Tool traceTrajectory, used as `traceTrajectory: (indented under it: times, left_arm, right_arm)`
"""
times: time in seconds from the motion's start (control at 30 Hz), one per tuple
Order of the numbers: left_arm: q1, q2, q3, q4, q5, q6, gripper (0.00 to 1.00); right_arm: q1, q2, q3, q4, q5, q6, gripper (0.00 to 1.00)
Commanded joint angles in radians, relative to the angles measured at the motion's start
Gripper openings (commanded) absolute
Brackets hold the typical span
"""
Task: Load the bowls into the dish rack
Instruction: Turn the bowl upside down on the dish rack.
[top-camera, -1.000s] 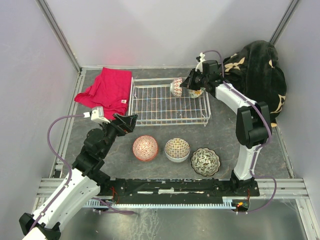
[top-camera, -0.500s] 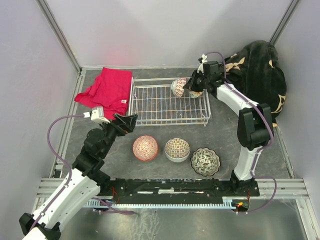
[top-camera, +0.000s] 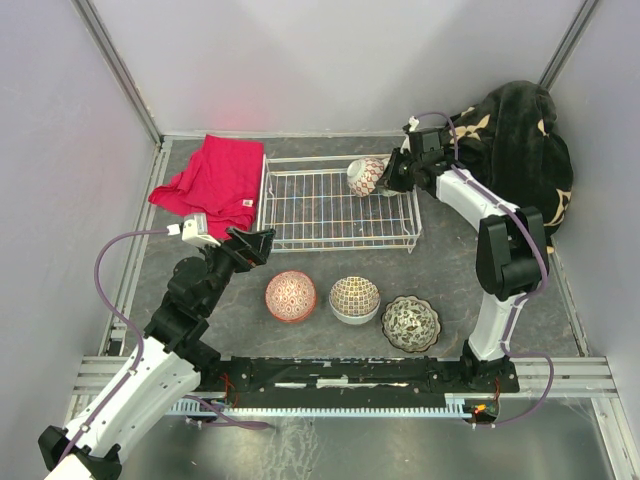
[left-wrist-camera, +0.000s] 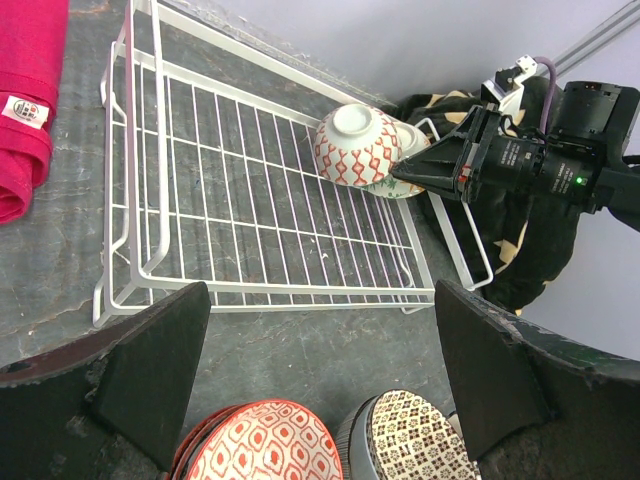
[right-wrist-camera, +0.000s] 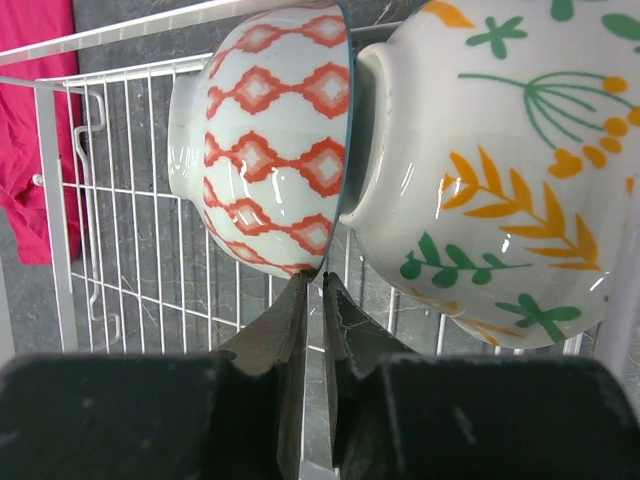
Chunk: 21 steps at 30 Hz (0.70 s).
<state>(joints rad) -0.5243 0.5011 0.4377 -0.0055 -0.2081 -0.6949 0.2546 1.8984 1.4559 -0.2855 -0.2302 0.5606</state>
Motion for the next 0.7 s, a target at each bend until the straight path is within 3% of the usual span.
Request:
traceTrajectory:
  times: [0.0, 0.1, 0.43, 0.67]
  left_arm:
    - [-0.004, -0.008, 0.017, 0.033, -0.008, 0.04, 0.99]
    - [-0.003, -0.009, 0.017, 0.034, -0.009, 0.04, 0.99]
    - [-0.003, -0.009, 0.019, 0.033, -0.008, 0.038, 0.99]
    - [-0.006, -0.009, 0.018, 0.03, -0.009, 0.038, 0.99]
  right_arm:
    - [-0.004, -0.05, -0.007, 0.016, 0.019, -0.008, 0.19]
    - [-0.004, -0.065, -0.017, 0.031, 0.004, -0.004, 0.23]
    - [-0.003, -0.175, -0.054, -0.007, 0.019, -0.014, 0.56]
    - [0.005, -0.311, -0.149, -0.03, 0.04, -0.005, 0.73]
